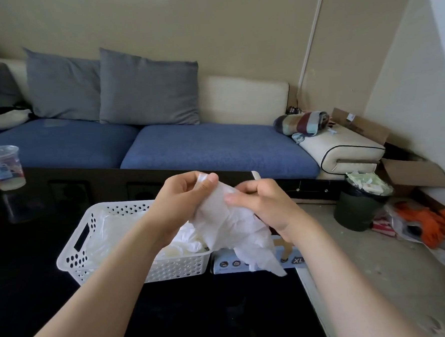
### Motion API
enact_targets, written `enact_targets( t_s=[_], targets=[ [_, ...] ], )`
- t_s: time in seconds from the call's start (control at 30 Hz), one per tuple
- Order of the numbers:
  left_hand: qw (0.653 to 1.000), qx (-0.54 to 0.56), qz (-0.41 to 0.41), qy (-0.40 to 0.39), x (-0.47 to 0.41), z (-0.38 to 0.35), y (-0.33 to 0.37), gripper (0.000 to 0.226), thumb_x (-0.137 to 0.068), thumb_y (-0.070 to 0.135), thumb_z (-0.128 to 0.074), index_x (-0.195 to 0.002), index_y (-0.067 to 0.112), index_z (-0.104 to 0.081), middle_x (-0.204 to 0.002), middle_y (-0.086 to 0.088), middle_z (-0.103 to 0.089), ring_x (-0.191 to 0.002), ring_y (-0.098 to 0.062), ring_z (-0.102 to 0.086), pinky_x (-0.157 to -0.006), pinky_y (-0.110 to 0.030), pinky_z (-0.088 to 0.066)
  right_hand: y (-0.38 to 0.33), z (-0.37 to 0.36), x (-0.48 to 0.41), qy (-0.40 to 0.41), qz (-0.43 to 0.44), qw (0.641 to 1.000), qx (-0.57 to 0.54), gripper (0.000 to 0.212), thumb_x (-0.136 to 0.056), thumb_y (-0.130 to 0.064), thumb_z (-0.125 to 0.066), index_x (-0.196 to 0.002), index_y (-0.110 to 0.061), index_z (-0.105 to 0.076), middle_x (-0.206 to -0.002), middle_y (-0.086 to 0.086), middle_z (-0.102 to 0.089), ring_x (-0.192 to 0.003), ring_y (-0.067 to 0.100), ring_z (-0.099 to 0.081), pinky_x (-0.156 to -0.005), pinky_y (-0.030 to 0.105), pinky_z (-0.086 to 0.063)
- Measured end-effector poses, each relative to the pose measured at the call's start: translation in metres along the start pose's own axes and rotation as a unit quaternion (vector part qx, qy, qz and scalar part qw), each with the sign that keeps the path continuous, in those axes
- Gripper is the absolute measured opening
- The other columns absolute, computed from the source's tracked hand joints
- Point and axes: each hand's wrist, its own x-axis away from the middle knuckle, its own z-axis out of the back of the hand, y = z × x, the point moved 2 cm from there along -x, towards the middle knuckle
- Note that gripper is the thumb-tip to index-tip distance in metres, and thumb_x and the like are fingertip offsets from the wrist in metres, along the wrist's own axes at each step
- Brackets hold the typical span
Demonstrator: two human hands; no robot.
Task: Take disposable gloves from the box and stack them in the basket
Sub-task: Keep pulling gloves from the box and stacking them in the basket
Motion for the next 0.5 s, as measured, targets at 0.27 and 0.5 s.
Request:
enact_targets(
  t_s=[0.27,0.5],
  targets=[
    [0.994,0.056,-0.004,0.093,0.009,0.022,0.011,0.054,-0.106,0.043,-0.057,-0.108,-0.011,-0.064,-0.091,-0.026,-0.068,-0.082,-0.032,-0.066,-0.073,-0.043,-0.055,-0.004,-0.020,-0.006,-0.061,-0.060,0.982,-0.170,0.029,-0.087,-0.022,-0.080,-0.106,-0.002,-0.074,-0.105,0.019,-0.076,-0.096,0.031,-0.073,-0.090,0.044,-0.056],
    [0.968,-0.116,0.071,0.210,0.012,0.061,0.000,0.051,-0.110,0.045,-0.046,-0.088,-0.001,-0.054,-0.076,-0.011,-0.050,-0.065,-0.027,-0.049,-0.044,-0.031,-0.037,-0.006,-0.048,-0.022,-0.025,-0.085,0.993,-0.084,0.022,-0.092,-0.040,-0.082,-0.087,-0.020,-0.074,-0.073,-0.005,-0.069,-0.070,0.012,-0.065,-0.069,0.028,-0.053]
  ],
)
